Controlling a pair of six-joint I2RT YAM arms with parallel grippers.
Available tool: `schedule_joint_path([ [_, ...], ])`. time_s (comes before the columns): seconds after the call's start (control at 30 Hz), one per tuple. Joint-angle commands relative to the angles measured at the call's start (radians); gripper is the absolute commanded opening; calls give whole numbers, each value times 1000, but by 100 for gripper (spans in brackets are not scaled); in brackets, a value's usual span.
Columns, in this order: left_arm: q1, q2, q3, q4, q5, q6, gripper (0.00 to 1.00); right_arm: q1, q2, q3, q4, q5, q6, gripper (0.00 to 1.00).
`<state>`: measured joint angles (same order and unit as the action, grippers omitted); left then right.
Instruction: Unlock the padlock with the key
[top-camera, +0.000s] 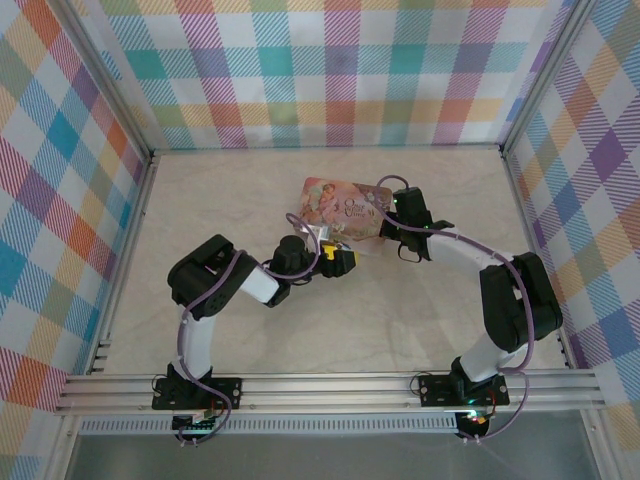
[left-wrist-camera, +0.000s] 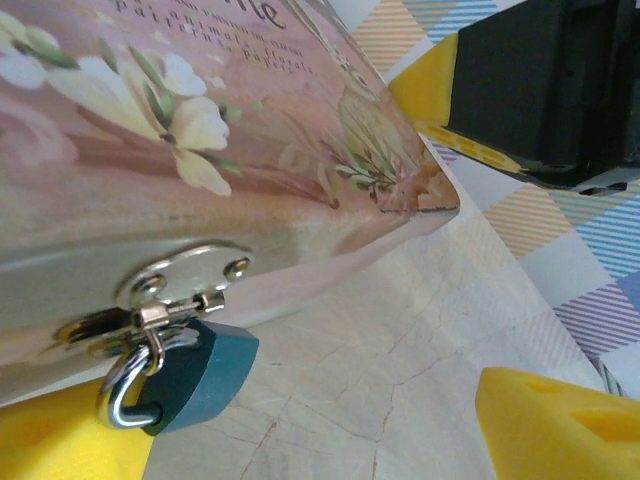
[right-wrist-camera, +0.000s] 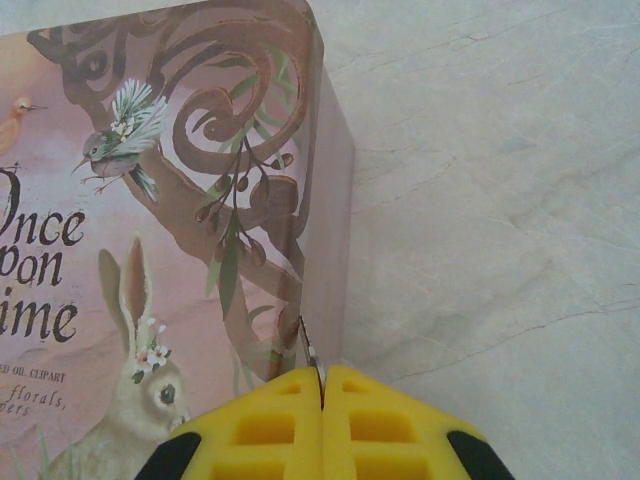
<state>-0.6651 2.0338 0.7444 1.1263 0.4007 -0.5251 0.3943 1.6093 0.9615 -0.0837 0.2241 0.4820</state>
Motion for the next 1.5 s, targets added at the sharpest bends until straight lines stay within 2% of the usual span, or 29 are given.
schedule_joint_path([
  [0.0,-1,8,16,59,32,-12,84,14,-17,32,11,-8,-10,0],
  [0.07,-1,6,15,48,6,-12,89,15,-18,31,15,-8,-10,0],
  [0.27,-2,25,38,68,-27,-39,91,19,-23,25,16,-4,-8,0],
  [0.4,-1,35,44,102,6,-58,86,20,-28,19,16,0,-8,0],
  [0.67,10,30,0,147,-2,-104,85,21,-24,19,21,-8,-8,0],
  [1.07,13,-10,-43,150,21,-116,80,33,9,45,20,-24,-13,0],
  [1.47,28,-53,-72,111,-14,-99,81,38,-1,29,26,-19,-18,0],
])
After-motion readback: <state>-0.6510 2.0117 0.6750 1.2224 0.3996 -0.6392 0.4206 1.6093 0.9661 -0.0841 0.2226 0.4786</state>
